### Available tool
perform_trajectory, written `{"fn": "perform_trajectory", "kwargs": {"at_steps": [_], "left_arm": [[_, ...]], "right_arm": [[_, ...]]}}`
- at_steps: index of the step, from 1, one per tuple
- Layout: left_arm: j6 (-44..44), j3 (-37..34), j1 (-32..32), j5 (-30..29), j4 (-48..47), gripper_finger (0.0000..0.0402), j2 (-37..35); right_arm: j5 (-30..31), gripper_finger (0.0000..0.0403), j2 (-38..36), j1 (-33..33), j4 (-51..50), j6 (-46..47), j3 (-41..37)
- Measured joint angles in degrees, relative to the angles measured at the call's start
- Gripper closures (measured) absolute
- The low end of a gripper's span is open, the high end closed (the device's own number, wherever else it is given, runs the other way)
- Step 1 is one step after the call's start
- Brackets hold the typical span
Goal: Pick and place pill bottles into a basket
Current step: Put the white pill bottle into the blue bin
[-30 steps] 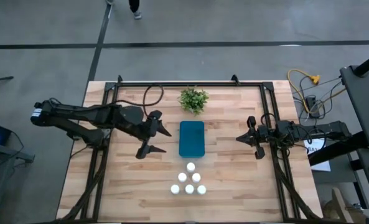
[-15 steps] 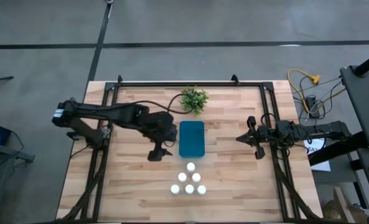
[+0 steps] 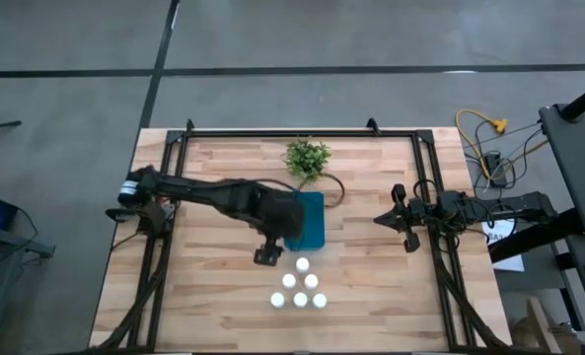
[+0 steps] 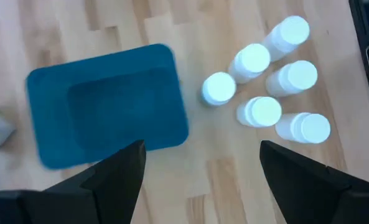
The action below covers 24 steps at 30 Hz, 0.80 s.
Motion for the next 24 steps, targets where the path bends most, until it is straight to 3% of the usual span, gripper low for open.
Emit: {"fn": "perform_trajectory", "kwargs": {"at_steps": [8, 13, 24], "left_arm": [[1.6, 1.6, -4.0, -0.3, 0.8, 0.0105, 2.6], [1.7, 1.2, -5.9, -3.7, 1.6, 0.0105, 2.5], [5.6, -0.8, -5.4, -4.6, 6.5, 0.0105, 3.4]], "right_arm": [[0.0, 0.0394, 0.0, 0.0, 0.0, 0.0, 0.0], [0.0, 0.0394, 0.0, 0.0, 0.0, 0.0, 0.0], [0.0, 0.0394, 0.0, 0.0, 0.0, 0.1, 0.0]]}}
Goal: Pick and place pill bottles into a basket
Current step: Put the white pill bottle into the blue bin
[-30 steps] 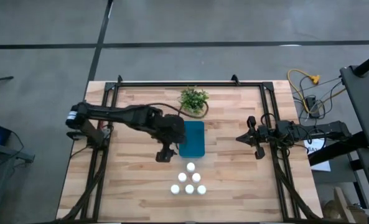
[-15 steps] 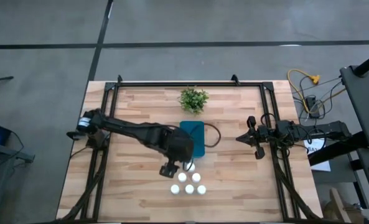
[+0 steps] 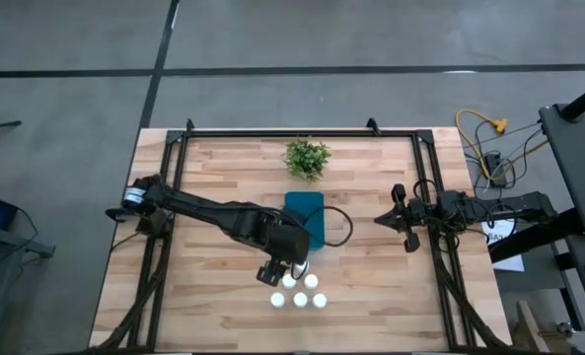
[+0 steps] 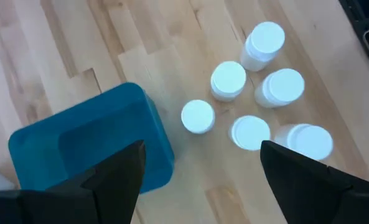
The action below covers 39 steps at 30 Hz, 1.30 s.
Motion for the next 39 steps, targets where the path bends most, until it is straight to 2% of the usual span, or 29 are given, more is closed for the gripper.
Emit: {"fn": "perform_trajectory", "kwargs": {"at_steps": [17, 23, 31, 39], "left_arm": [[0.0, 0.0, 1.5, 2.0, 0.9, 0.0105, 7.1], [0.6, 0.0, 1.5, 6.3, 4.9, 0.0105, 7.8], [0.7, -0.3, 1.4, 6.4, 6.0, 0.0105, 7.9], [1.5, -0.3, 1.4, 6.5, 6.4, 0.0105, 12.4]], "right_arm": [[0.0, 0.0394, -0.1, 0.0, 0.0, 0.0, 0.0], [0.0, 0.0394, -0.1, 0.0, 0.0, 0.0, 0.0], [0.0, 0.0394, -0.1, 0.0, 0.0, -0.2, 0.0], [0.0, 0.0394, -0.1, 0.0, 0.0, -0.2, 0.0]]}}
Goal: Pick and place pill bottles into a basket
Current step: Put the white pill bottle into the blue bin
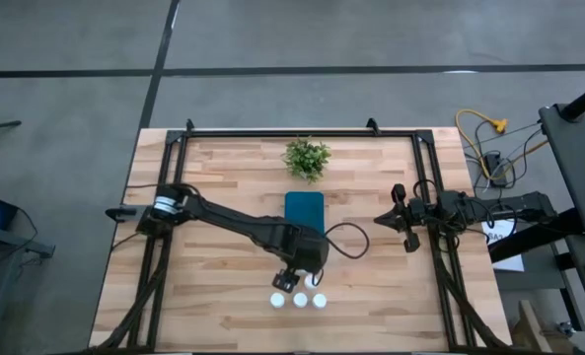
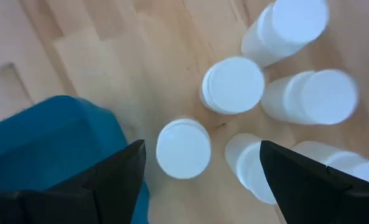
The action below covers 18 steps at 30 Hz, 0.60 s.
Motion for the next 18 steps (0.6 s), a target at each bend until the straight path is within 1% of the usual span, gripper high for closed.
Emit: {"fn": "perform_trajectory", "kwargs": {"at_steps": [8, 18], "left_arm": [[0.0, 0.2, 0.0, -0.3, 0.2, 0.0105, 1.1], [0.0, 0.1, 0.1, -2.2, 0.2, 0.0105, 1.8]], "right_arm": [[-0.1, 0.0394, 0.0, 0.0, 0.0, 0.0, 0.0], [-0.1, 0.0394, 0.0, 0.0, -0.1, 0.2, 0.0]]}}
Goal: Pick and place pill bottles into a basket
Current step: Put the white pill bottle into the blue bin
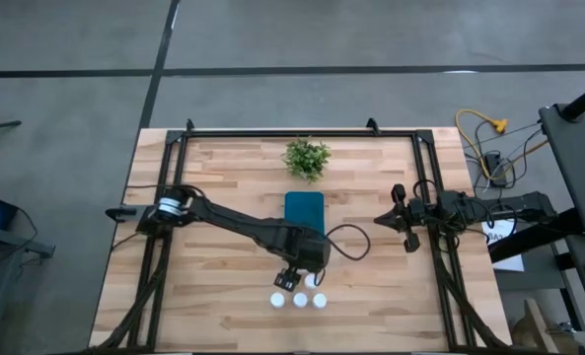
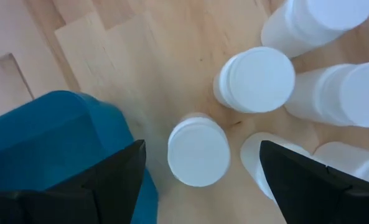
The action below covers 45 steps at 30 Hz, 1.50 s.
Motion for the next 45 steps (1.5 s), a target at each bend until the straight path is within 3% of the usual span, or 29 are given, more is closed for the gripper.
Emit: {"fn": "perform_trajectory", "kwargs": {"at_steps": [36, 45], "left_arm": [[-1.5, -0.2, 0.0, -0.6, 0.7, 0.0105, 1.2], [-1.7, -3.4, 0.0, 0.1, 3.1, 0.0105, 1.2]], "right_arm": [[0.0, 0.0394, 0.1, 0.0, -1.7, 0.1, 0.0], [0.0, 0.0394, 0.0, 0.0, -1.7, 0.0, 0.0]]}}
